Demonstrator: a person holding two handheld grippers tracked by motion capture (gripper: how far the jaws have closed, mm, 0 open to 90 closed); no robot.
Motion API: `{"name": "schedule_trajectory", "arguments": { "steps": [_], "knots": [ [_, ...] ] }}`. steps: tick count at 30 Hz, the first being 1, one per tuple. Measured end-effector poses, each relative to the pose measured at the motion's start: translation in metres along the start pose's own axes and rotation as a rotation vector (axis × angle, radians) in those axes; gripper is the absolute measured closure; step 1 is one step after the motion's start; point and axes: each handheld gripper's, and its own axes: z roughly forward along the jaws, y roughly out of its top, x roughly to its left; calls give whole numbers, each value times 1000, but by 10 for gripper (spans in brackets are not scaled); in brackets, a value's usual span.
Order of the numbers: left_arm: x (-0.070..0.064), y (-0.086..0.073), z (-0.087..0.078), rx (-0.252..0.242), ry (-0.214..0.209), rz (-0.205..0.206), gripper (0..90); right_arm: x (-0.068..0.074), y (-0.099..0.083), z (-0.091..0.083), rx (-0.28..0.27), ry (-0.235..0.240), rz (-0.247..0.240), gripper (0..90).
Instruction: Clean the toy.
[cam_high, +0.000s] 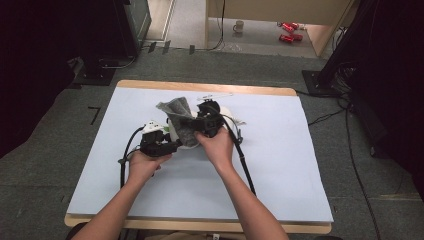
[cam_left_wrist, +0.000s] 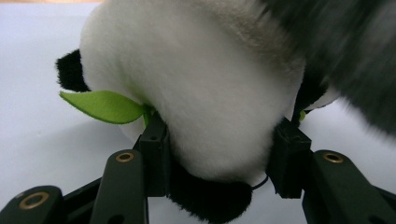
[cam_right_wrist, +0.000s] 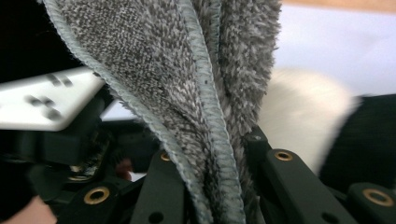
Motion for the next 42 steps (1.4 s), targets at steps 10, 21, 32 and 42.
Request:
{"name": "schedule_trajectory", "arguments": {
  "steps": [10, 21, 32, 42],
  "knots": [
    [11, -2, 10, 60, -7, 2, 492, -17, -11, 4, 61, -65, -47, 775],
    [19, -5, 13, 48, -32, 26, 489, -64, -35, -61, 13, -142, 18, 782],
    [21, -6, 13, 43, -43, 35, 483, -96, -52, -90, -9, -204, 78, 781],
    [26, -9, 13, 25, -49, 5, 487, -75, -34, -103, -97, -126, 79, 784]
  ]
}}
